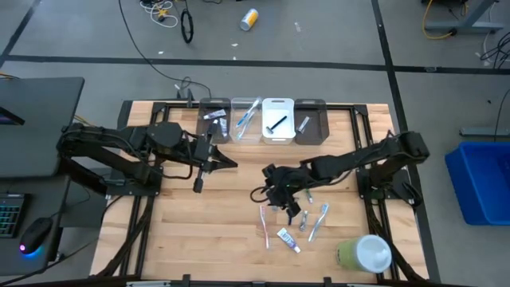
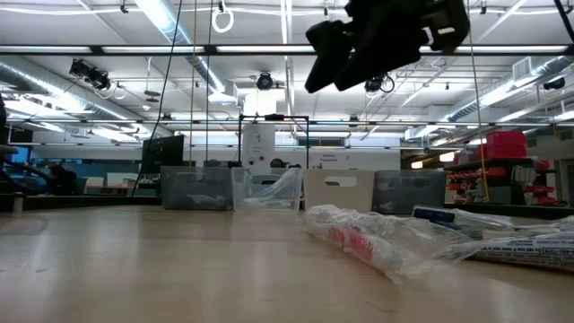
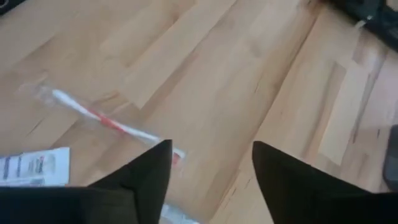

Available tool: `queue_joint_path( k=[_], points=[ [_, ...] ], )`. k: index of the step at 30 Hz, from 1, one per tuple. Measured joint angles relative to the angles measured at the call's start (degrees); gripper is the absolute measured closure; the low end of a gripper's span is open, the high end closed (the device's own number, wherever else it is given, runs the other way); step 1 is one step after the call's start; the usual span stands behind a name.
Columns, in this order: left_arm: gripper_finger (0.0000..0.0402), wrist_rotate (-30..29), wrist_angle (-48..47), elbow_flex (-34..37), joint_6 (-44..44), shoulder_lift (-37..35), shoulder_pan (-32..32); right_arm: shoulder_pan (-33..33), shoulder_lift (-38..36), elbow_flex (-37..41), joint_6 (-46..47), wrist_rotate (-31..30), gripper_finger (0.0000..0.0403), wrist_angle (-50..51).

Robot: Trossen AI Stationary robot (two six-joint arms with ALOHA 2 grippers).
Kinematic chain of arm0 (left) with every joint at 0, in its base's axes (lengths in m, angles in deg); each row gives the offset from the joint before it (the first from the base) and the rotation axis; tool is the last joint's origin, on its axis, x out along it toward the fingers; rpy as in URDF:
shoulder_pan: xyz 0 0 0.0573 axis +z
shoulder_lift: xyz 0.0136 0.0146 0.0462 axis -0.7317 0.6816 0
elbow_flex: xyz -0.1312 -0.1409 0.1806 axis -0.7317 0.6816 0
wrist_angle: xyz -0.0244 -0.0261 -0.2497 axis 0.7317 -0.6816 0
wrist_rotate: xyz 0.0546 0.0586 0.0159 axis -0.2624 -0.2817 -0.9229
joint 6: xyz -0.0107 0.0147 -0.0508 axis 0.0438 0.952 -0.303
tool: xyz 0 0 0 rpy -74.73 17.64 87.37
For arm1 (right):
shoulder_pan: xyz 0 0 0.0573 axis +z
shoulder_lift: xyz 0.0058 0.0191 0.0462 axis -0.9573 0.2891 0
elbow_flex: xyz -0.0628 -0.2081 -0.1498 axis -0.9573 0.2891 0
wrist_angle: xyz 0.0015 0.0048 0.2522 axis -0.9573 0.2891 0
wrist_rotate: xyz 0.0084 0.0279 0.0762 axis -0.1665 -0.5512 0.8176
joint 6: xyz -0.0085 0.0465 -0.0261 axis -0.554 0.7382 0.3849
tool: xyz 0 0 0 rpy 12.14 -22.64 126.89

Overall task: Pick & Place Travel size toiletries
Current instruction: Put the orange toothbrush into the transparent bin

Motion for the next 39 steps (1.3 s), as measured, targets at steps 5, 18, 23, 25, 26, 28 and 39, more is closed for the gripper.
queue_joint_path(
  k=[5, 18, 23, 25, 26, 28, 39],
  points=[
    [0.0392, -0.2, 0.1, 0.0, -0.5, 0.0, 0.0, 0.0, 5.3, -8.4, -3.0, 2.8, 0.0151, 9.3],
    [0.0395, -0.2, 0.0, 0.0, -1.5, 0.0, 0.0, 1.5, 14.8, -16.2, -12.6, 5.5, 0.0174, 18.0],
    [0.0395, -0.2, 0.2, 0.0, -1.4, 0.0, 0.0, 1.8, 17.1, -16.2, -16.2, 5.5, 0.0165, 17.2],
    [0.039, -0.2, 0.2, 0.0, -1.5, 0.0, 0.0, 1.9, 17.9, -16.2, -18.2, 5.3, 0.0163, 16.4],
    [0.0389, -0.2, 0.2, 0.0, -1.5, 0.0, 0.0, 1.8, 18.3, -16.2, -19.2, 5.2, 0.0162, 16.0],
    [0.039, -0.2, 0.2, 0.0, -1.5, 0.0, 0.0, 1.8, 19.0, -16.1, -21.6, 5.0, 0.0165, 16.1],
    [0.0387, -0.2, 0.2, 0.0, -2.9, 0.0, 0.0, 1.4, 24.5, -16.1, -30.5, -0.4, 0.0179, 15.7]
  ],
)
